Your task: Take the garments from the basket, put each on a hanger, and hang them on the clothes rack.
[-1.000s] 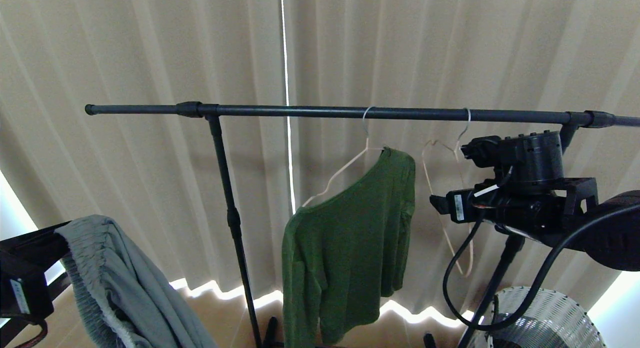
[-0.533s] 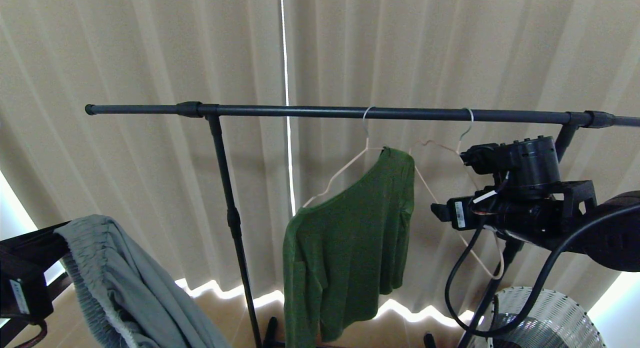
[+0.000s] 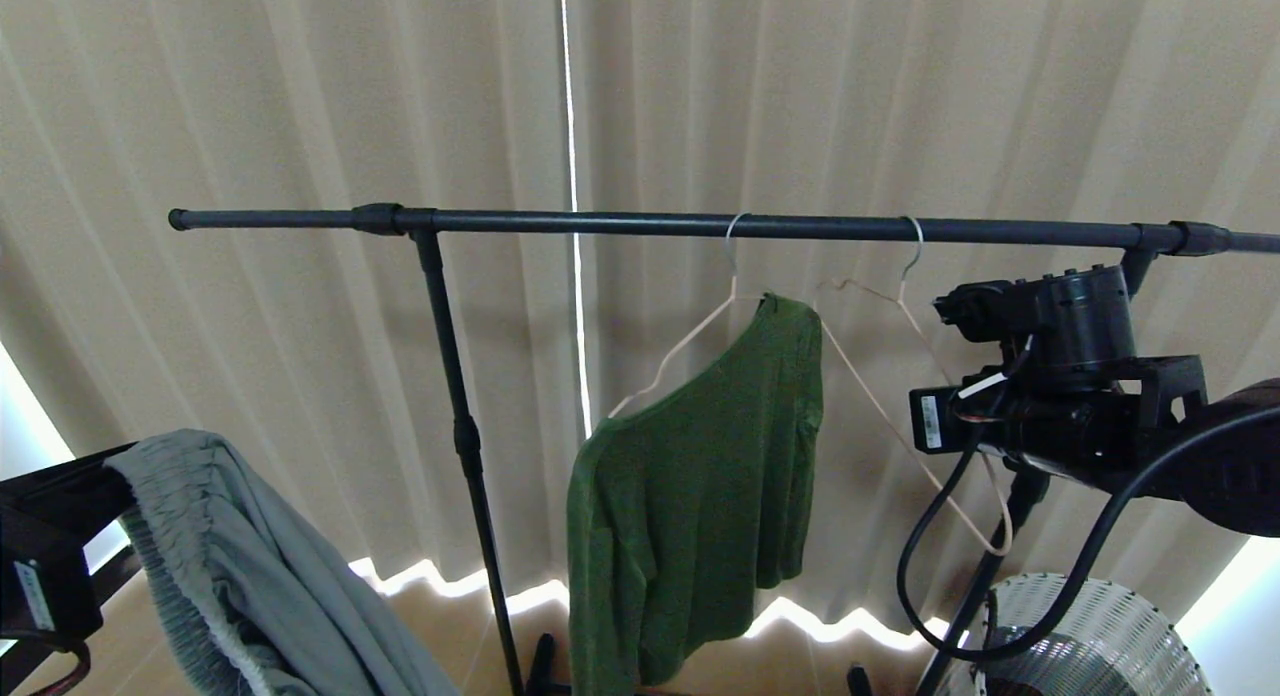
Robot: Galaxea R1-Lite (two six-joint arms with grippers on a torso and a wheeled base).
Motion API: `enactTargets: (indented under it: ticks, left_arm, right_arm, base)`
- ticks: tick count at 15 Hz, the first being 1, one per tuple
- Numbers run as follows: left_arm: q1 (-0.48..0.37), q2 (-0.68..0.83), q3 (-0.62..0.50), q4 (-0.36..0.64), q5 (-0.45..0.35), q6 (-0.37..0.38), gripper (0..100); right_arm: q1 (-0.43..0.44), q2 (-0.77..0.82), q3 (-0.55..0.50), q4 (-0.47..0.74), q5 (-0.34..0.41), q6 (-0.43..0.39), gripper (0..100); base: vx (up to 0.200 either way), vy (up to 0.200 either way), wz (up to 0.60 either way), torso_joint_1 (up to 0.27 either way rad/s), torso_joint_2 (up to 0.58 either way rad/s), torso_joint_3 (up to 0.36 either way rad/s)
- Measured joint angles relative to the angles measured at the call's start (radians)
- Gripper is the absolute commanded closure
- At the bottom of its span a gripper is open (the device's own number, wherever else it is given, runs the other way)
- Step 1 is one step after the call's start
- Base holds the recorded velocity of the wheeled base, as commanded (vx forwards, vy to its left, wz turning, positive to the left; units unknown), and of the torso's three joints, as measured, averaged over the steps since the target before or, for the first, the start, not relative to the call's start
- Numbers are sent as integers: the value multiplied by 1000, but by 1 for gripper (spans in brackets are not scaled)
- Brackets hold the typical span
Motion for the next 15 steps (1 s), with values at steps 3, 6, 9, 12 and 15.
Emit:
enactTargets:
  ticks: [3, 6, 9, 12, 15]
  left_arm:
    - [0, -8, 1, -2, 0, 9, 100]
    - [-2, -16, 37, -40, 0, 10, 100]
    - [0, -17, 70, -112, 0, 9, 100]
    - [0, -17, 76, -112, 1, 8, 100]
    - [0, -17, 83, -113, 1, 6, 100]
  right_arm:
    - [-1, -20, 3, -1, 0, 0, 100]
    - [-1, -67, 10, -18, -1, 5, 100]
    - [0, -129, 56, -30, 3, 1, 100]
    - [0, -193, 113, -31, 7, 1, 100]
    - [1, -263, 160, -31, 8, 0, 100]
  base:
    - [0, 0, 0, 0, 0, 0]
    - [0, 0, 0, 0, 0, 0]
    - [0, 0, 0, 0, 0, 0]
    - [0, 0, 0, 0, 0, 0]
    - [0, 0, 0, 0, 0, 0]
